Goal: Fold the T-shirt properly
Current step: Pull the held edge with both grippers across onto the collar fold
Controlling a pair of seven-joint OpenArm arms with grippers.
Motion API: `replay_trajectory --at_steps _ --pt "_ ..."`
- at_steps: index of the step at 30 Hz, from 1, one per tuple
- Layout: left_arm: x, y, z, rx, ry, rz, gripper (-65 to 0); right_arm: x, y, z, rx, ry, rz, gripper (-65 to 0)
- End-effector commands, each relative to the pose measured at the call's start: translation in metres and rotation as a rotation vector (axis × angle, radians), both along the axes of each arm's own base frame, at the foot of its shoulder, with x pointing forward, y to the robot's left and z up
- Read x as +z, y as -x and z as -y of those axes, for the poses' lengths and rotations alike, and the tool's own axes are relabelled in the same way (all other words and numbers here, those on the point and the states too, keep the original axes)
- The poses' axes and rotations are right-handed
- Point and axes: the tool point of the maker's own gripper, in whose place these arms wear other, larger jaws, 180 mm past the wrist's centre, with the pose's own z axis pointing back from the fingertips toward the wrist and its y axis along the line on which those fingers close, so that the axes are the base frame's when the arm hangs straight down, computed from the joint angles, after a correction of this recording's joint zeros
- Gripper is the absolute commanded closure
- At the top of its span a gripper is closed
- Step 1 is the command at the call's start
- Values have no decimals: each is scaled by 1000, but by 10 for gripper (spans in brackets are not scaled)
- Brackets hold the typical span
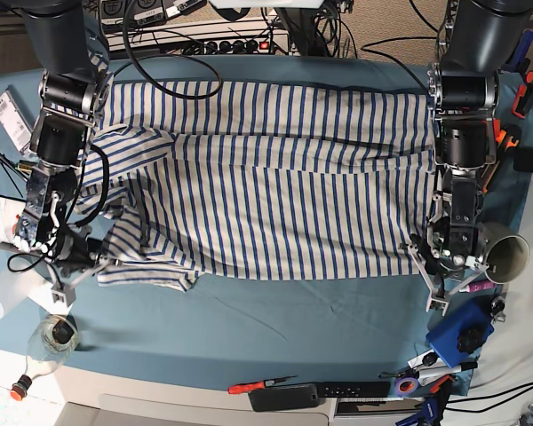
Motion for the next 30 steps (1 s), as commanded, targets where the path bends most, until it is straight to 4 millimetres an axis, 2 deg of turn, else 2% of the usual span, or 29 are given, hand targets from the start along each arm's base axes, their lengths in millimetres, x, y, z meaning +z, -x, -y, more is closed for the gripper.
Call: replay_trajectory --at_steps 1,11,16,18,20,23,30 --pt "34 -21 -7 18 -6 82 0 28 -14 7 -2 14 74 0" --pt "45 -13 8 48 102 10 0 61 -18 3 27 60 123 0" --pt "77 -14 21 30 151 48 0 86 -17 4 18 94 155 0" --pt "93 -14 24 22 147 72 0 88 -16 5 17 100 151 0" --pt "99 -13 24 21 142 79 0 87 -13 8 16 105 136 0" --pt "93 -8 23 28 139 48 0 86 -7 16 8 115 102 0" --pt "77 11 21 38 128 -23 0 104 3 39 2 92 111 0"
